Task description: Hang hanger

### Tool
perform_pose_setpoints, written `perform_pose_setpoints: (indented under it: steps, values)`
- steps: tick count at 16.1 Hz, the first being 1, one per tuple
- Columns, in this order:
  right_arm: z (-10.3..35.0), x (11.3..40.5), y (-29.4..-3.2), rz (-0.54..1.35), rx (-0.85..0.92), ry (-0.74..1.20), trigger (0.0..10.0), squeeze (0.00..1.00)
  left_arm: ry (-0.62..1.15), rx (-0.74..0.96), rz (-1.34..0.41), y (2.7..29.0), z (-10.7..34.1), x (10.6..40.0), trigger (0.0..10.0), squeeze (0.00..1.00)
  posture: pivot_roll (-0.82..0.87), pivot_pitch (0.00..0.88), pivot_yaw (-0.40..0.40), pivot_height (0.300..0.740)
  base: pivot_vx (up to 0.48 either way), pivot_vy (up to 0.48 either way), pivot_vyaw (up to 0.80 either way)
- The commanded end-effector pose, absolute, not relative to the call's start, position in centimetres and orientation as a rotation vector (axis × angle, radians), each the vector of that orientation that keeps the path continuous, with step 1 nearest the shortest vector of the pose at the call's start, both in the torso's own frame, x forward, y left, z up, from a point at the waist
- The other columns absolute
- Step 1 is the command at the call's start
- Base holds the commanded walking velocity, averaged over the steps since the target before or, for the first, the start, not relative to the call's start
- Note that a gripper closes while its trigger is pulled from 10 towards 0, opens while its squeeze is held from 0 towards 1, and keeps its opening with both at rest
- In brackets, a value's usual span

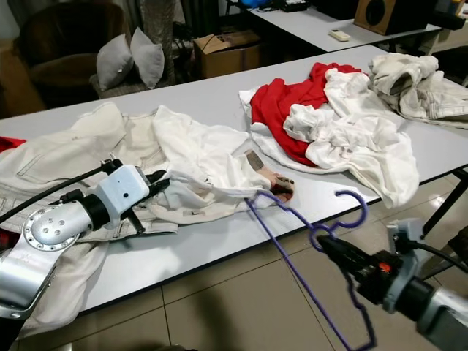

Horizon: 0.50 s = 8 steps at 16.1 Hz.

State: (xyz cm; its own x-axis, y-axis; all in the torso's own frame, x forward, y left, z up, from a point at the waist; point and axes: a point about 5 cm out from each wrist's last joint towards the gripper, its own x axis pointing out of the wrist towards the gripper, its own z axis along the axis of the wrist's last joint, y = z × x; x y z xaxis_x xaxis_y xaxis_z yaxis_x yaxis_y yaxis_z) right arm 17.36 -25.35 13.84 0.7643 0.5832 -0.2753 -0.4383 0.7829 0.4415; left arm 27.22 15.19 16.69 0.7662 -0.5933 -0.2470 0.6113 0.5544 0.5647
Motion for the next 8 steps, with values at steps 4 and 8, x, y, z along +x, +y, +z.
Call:
perform_pose_setpoints:
  steps: [4,8]
  values:
    - [14.0,18.2,-24.6,0.565,0.446,0.337,10.0,0.0,0.035,0.692,-0.722,15.0,16.8,27.5,0.0,0.0,-0.17,0.0,0.112,0.74,0.0,0.0,0.0]
    - [14.0,21.3,-23.3,0.558,0.543,0.244,10.0,0.0,0.017,0.673,-0.725,14.8,17.0,27.7,0.0,0.0,-0.17,0.0,0.119,0.74,0.0,0.0,0.0]
